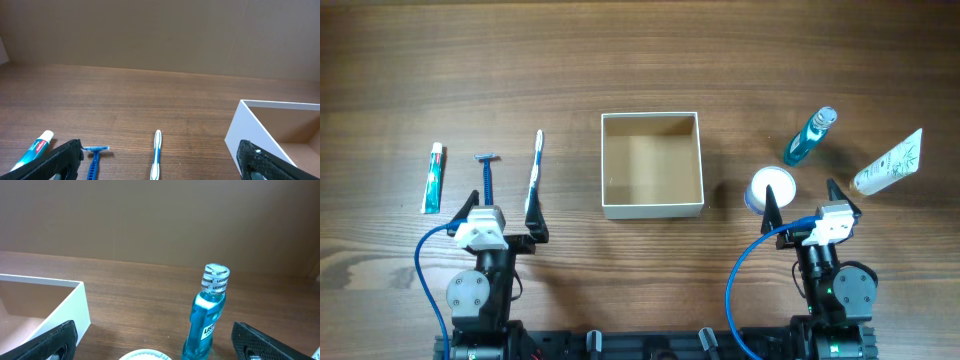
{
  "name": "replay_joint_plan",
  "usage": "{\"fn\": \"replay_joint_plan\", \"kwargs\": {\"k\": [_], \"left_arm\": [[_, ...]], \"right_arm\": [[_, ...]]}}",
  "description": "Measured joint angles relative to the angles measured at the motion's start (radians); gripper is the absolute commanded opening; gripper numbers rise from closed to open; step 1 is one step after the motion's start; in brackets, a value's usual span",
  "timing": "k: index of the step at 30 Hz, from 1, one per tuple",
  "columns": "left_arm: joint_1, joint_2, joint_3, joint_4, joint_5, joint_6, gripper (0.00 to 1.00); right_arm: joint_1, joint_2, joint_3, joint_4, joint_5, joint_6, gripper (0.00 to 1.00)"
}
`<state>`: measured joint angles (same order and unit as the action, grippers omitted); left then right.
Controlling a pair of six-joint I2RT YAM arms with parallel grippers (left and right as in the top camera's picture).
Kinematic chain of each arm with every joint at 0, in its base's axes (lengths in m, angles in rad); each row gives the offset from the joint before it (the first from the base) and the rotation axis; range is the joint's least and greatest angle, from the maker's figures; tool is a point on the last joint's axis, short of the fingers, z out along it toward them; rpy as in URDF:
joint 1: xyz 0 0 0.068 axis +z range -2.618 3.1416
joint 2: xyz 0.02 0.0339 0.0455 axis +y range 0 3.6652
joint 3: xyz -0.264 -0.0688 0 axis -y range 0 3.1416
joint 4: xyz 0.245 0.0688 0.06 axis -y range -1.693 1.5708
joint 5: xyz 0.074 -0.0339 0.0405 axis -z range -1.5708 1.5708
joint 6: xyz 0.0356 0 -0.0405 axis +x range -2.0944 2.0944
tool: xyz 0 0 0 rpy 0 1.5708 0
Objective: Pack container
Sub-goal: 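Move the right gripper toward the white cotton-swab tub, then close the right gripper around the white cotton-swab tub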
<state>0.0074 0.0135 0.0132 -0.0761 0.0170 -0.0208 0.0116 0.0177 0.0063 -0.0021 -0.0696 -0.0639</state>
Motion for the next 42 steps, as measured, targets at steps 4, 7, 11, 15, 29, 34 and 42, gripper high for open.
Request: {"fn": "replay_joint_plan", "kwargs": {"k": [4,7,11,15,29,34,42], "left_arm": [[0.000,0.000,0.000,0.000,0.000,0.000,1.00],[0.000,0.000,0.000,0.000,0.000,0.000,1.00],[0.000,0.000,0.000,0.000,0.000,0.000,1.00],[0.000,0.000,0.000,0.000,0.000,0.000,1.00],[0.000,0.000,0.000,0.004,0.000,-0.034,1.00],[0.000,0.020,0.103,-0.135,0.000,-0.159,1.00],[0.000,0.363,0.577,-0.448,-0.005,-0.204,1.00]], "right_arm": [[0.000,0.000,0.000,0.000,0.000,0.000,1.00],[0.000,0.000,0.000,0.000,0.000,0.000,1.00],[0.000,0.000,0.000,0.000,0.000,0.000,1.00],[0.000,0.000,0.000,0.000,0.000,0.000,1.00],[0.000,0.001,0.000,0.002,-0.019,0.183,1.00],[0.000,0.076,0.103,-0.082,-0.077,0.251,1.00],[0.000,0.472,0.639,-0.470,-0.089,0.231,1.00]]}}
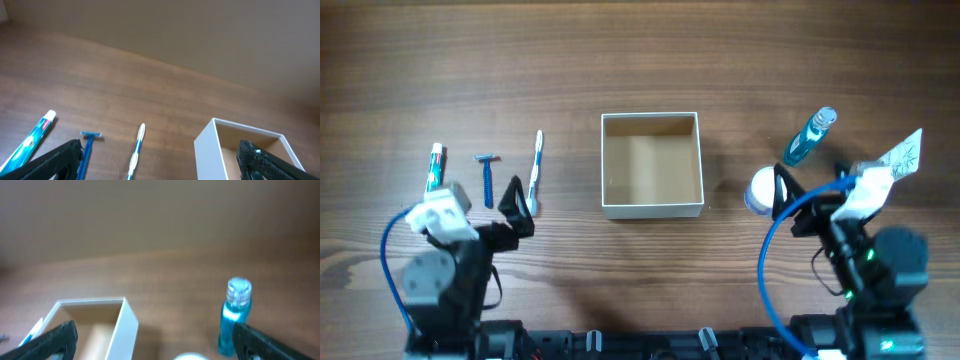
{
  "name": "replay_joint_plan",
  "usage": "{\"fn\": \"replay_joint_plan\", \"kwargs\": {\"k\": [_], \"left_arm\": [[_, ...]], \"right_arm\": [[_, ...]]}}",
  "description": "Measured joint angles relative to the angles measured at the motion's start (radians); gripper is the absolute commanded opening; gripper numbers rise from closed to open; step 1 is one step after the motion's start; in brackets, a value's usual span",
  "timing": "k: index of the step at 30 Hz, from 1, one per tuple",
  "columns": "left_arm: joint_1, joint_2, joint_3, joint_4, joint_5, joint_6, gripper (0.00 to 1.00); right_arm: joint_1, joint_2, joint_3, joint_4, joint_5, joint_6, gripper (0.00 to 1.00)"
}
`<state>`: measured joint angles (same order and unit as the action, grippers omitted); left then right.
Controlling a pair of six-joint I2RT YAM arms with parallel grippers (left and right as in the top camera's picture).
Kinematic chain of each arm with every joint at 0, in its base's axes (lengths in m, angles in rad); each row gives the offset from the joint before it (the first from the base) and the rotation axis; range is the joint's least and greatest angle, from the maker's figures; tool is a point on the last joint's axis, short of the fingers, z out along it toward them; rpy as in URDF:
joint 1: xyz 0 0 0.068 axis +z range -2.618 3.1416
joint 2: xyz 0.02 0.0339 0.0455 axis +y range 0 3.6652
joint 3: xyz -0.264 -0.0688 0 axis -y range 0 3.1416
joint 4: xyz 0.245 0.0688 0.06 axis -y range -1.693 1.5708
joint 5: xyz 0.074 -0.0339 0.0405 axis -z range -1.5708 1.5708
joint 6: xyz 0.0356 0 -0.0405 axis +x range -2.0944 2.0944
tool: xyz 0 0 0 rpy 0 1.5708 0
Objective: Pack container
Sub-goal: 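Close the right gripper around the white cotton-swab tub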
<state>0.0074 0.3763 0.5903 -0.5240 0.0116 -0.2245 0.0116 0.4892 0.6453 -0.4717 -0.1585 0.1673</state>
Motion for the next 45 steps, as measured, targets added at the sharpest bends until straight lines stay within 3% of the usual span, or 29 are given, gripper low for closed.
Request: {"fn": "replay_joint_plan", "kwargs": {"k": [5,8,13,27,38,45], "left_arm": [[0.000,0.301,0.228,-0.230,-0.002,-0.004,1.00],[0.000,0.422,0.299,-0.290,-0.003,-0.006,1.00],[0.000,0.506,0.315,-0.325,0.013,-0.006,1.00],[0.000,0.510,0.315,-0.329,0.017,-0.006,1.00],[0.000,0.510,0.315,-0.329,0.017,-0.006,1.00],[0.000,0.510,0.315,-0.327,0.017,-0.006,1.00]], "right_arm": [[0.000,0.351,0.365,-0.431,0.003,-0.011,1.00],[0.000,0.504,0.488,-0.552,0.010,-0.016,1.00],[0.000,0.656,0.512,-0.583,0.027,-0.022,1.00],[0.000,1.056,0.515,-0.573,0.092,0.053,1.00],[0.001,1.208,0.515,-0.534,0.089,0.056,1.00],[0.001,1.216,0.470,-0.537,0.089,0.057,0.99]]}}
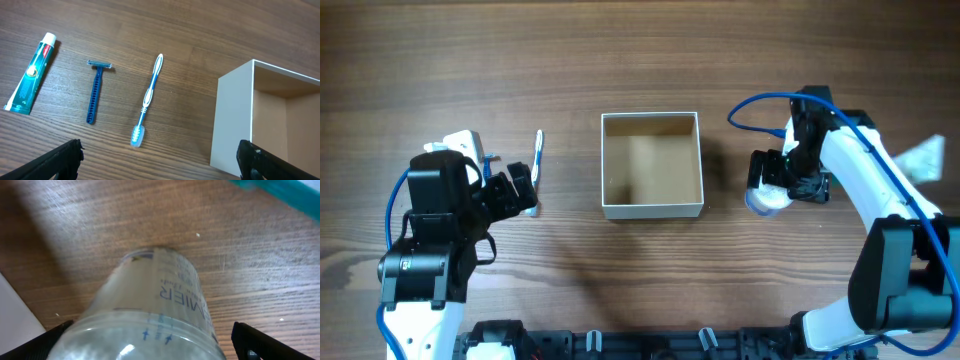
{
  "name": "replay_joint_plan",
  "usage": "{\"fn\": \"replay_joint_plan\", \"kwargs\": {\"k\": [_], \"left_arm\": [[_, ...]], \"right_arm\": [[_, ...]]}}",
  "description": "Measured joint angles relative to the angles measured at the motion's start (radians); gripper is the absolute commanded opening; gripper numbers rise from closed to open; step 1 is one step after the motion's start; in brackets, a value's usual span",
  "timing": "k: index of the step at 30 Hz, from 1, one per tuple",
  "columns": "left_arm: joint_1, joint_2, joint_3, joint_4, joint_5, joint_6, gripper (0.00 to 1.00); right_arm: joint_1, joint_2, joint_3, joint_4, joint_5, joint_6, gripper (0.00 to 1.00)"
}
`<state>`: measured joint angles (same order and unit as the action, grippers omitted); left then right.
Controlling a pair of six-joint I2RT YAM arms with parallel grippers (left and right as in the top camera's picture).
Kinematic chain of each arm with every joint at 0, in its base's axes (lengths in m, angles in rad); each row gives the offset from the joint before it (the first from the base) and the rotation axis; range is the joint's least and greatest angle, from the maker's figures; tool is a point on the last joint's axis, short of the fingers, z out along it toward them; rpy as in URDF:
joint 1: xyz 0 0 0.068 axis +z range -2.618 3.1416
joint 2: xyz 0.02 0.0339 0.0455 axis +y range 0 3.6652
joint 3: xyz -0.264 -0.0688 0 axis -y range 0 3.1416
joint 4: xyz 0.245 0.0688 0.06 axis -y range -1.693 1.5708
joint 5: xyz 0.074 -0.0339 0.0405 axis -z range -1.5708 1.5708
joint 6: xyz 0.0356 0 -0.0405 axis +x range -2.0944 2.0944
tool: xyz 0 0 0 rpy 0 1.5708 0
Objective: Pack container
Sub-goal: 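Close the right gripper around the white cotton-swab tub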
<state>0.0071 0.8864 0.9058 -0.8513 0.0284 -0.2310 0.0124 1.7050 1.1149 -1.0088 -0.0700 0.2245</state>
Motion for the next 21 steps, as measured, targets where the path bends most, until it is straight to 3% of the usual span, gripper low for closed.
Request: {"fn": "replay_joint_plan", "kwargs": {"k": [21], "left_arm": [[0.000,0.000,0.001,0.002,0.000,0.000,1.00]], "right_arm": [[0.000,0.000,-0.001,-0.019,-0.008,-0.005,0.96]]}}
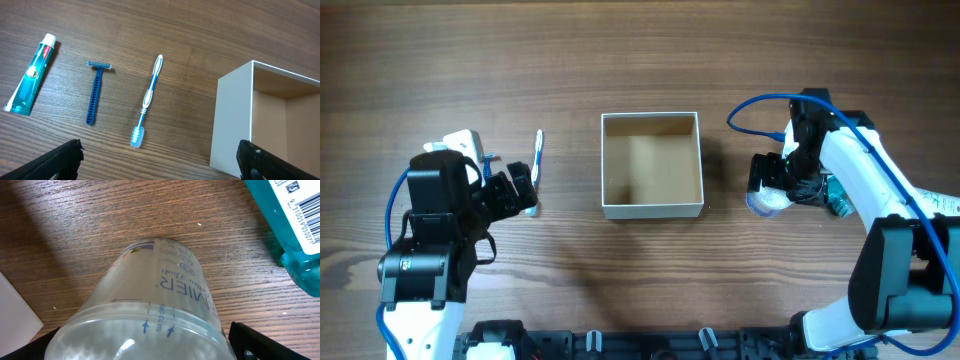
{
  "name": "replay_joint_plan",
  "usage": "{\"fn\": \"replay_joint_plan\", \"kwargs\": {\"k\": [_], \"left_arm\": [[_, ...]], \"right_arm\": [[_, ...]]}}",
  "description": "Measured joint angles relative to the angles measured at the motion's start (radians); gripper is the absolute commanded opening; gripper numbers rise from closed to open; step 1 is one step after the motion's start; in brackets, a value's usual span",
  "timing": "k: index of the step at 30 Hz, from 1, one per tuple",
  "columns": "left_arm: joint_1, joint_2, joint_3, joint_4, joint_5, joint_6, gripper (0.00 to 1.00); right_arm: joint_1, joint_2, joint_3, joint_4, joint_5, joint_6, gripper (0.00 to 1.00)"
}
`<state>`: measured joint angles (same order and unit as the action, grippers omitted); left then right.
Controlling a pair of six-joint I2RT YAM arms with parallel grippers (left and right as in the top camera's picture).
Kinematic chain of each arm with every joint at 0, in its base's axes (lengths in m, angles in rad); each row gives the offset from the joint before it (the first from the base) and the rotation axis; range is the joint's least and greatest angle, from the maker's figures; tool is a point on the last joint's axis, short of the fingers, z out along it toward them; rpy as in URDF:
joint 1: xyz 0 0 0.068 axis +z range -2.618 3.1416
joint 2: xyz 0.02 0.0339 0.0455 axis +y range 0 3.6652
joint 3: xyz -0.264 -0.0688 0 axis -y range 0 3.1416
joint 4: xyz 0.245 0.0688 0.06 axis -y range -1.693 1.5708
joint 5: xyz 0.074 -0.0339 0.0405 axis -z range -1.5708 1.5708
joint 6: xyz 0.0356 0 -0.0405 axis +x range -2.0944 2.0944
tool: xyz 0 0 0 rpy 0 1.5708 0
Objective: Pack container
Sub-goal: 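Close the right gripper around the white cotton-swab tub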
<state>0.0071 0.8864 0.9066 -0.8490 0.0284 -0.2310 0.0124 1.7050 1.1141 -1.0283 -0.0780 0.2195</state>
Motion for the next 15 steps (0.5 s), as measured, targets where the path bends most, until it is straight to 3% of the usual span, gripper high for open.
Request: {"fn": "replay_joint_plan", "kwargs": {"k": [15], "left_arm": [[0.000,0.000,0.000,0.000,0.000,0.000,1.00]], "right_arm": [[0.000,0.000,0.000,-0.001,0.000,-0.007,0.82]]}}
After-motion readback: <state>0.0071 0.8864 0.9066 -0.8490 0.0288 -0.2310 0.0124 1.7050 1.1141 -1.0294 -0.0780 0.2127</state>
